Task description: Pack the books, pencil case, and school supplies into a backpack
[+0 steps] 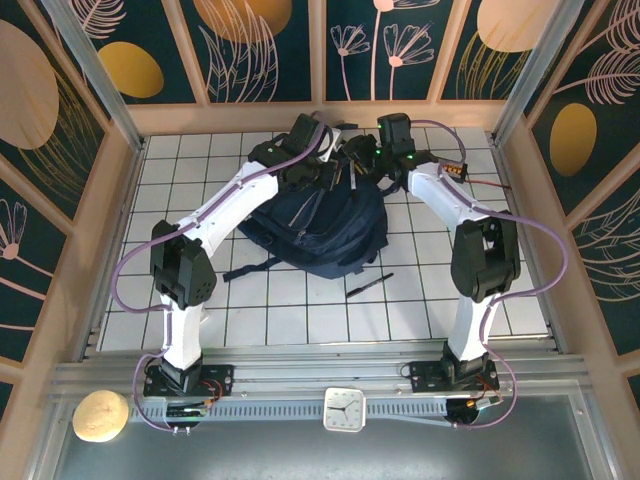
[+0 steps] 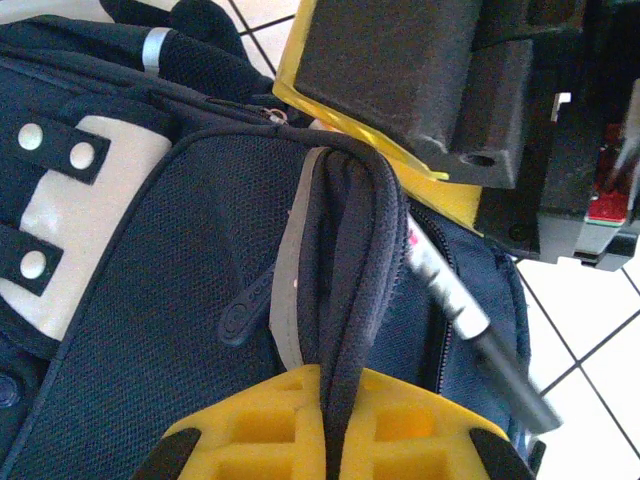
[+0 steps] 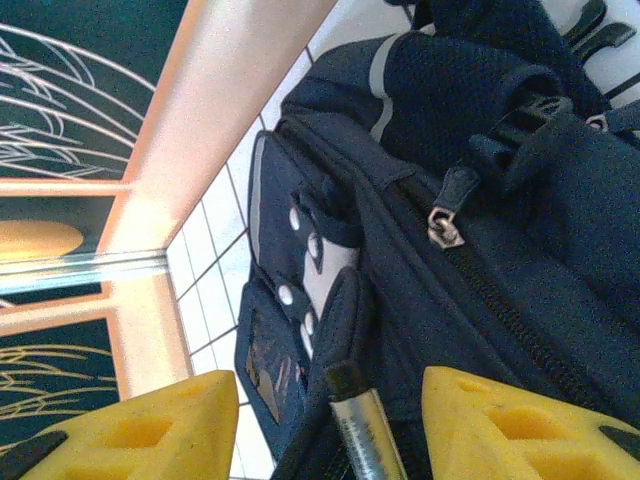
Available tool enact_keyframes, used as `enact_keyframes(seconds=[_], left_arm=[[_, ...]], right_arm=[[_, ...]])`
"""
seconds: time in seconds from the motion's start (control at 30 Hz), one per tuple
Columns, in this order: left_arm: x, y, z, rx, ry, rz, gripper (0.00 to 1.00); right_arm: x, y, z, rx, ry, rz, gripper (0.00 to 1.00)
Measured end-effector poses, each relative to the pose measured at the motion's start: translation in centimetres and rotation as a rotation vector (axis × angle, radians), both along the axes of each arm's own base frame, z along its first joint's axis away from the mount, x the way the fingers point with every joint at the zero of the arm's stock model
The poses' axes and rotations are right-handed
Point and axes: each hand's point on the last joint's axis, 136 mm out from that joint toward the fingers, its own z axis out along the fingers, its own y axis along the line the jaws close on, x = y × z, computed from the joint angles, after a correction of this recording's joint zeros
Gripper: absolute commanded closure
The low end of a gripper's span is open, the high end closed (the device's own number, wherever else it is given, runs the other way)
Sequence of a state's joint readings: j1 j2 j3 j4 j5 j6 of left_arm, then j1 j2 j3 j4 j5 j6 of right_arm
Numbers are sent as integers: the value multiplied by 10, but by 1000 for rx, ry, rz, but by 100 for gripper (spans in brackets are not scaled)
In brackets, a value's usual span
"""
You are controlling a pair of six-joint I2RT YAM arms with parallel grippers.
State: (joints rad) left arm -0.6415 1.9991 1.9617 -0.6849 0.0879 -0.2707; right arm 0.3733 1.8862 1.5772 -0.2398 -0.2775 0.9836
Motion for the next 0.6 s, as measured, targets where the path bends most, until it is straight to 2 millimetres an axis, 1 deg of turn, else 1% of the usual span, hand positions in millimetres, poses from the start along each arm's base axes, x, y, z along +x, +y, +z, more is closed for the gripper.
enact_keyframes(seconds=[0.03,0.07,0.17,0.23,0.3,0.4,0.53,0.6], left_arm=[[0,0,-1,0,2,1,100],[-1,0,-2,0,6,3,100],[-1,1,-11,2,17,6,100],[-3,0,-17,4,25,7,100],[-5,-1,-23,5,35,6,100],[-9,0,-26,6,43,6,100],[-13,4,-23,-3,43,15,100],[-14,6,-20,-12,39,22,100]], right_arm=[[-1,1,0,5,-1,5,56],[-2,1,0,11,-2,9,62],[-6,0,-5,31,3,22,71],[-12,-2,-13,46,17,28,73],[-19,-4,-21,60,29,28,74],[-32,-5,-26,93,41,31,71],[-46,-3,-18,137,37,55,71],[-50,-3,-12,150,31,65,67]])
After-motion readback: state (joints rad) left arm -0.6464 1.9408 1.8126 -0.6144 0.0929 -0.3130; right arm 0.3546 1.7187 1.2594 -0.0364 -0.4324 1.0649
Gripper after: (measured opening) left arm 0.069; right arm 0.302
